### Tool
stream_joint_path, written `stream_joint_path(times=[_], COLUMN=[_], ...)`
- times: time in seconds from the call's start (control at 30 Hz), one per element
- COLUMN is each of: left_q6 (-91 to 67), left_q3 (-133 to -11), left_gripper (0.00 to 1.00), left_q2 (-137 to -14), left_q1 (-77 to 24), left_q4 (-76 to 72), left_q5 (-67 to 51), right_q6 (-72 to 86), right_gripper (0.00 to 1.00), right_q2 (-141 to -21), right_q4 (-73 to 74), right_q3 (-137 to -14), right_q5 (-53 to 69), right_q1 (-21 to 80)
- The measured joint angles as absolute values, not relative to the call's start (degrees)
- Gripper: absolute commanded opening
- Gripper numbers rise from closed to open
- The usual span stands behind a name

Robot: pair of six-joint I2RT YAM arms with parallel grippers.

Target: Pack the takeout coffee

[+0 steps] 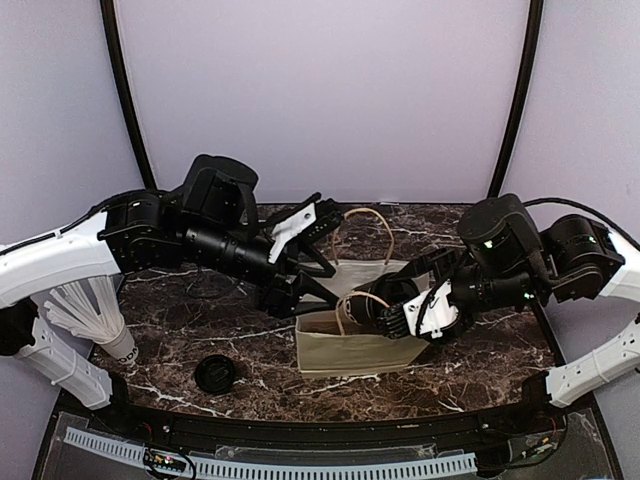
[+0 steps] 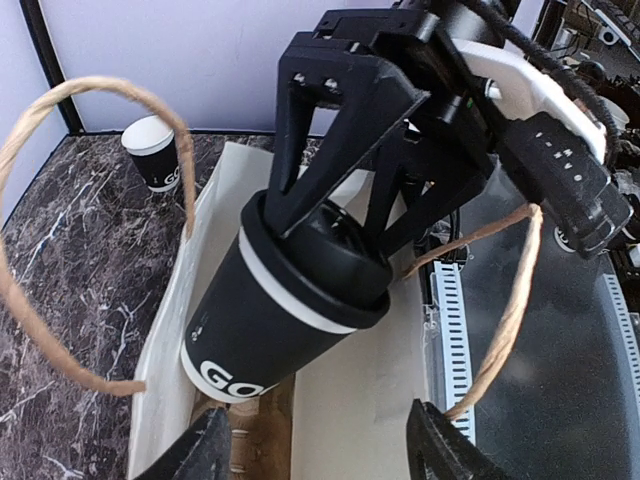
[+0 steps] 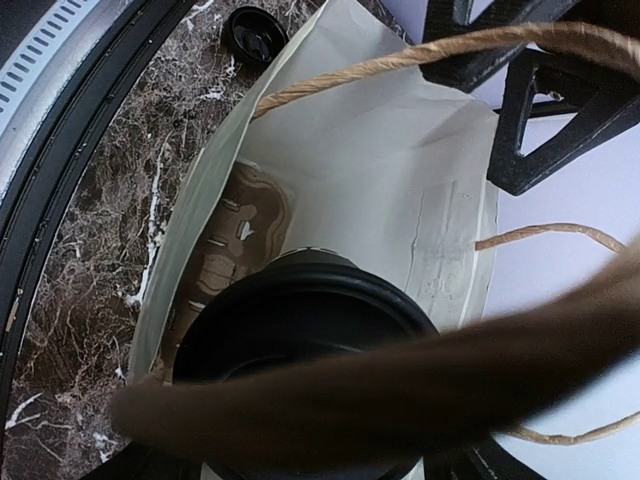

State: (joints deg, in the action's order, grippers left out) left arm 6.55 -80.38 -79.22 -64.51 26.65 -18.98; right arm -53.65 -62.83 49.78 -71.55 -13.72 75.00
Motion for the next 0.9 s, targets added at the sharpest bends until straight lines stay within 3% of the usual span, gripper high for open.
stream_joint_path(times=[0.2,0.6,0.9], left_q6=[7.6,6.6,3.8], left_q3=[-81.3,-80.6,-79.5], left_gripper=[0.58,0.75,0.66], left_q2=[-80.6,-74.5,-74.5], left_q1=[-66.9,-68.0,-68.1], left_q4=[26.6,27.9,23.0], left_q5=[-19.5,-9.9,-13.2], right_q6=[-52.7,-52.1,-52.1], right_gripper=[0.13,0.14,0.14], right_q2=[-62.8,-62.8,-63.3], right_q4=[49.7,49.6,49.7], right_q3=[-71.5,-71.5,-72.1], right_q5=[-13.6,-13.3,-13.3], right_q1=[73.5,72.9,72.9])
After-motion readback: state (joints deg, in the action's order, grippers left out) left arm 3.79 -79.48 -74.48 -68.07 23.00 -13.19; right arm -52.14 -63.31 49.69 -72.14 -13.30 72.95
